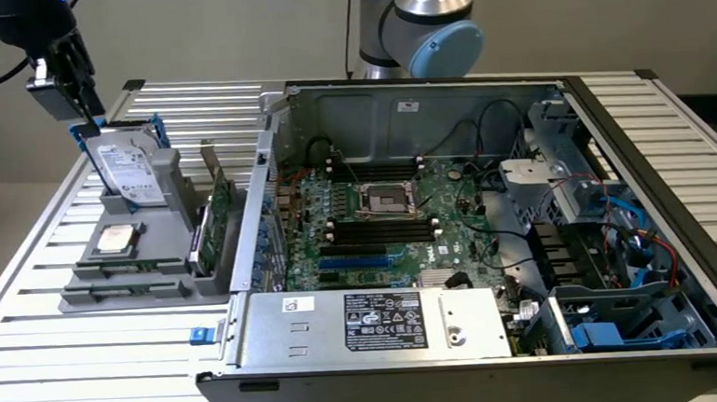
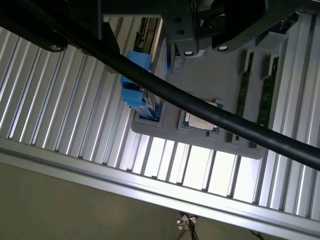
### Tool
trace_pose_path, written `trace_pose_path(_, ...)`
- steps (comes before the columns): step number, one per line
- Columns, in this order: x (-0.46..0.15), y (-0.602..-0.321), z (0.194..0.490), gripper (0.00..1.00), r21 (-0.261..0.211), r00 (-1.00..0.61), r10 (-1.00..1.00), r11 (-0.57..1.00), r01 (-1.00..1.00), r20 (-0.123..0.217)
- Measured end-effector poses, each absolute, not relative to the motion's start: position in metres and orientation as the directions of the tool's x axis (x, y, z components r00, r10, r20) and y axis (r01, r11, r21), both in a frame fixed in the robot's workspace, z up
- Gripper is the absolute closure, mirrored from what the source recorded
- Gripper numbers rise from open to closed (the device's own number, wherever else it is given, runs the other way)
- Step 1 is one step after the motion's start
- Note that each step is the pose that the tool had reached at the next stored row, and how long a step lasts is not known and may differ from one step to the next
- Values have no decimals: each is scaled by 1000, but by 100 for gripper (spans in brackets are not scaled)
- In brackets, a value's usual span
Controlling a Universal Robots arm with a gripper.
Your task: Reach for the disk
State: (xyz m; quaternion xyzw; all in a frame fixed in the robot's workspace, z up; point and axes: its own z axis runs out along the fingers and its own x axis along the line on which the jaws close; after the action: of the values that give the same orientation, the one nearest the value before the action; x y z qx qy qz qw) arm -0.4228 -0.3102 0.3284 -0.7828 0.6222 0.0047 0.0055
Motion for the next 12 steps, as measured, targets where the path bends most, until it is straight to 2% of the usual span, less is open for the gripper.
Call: trace_pose_path(12, -424, -310, 322, 46, -5, 131, -991, -131, -991, -24)
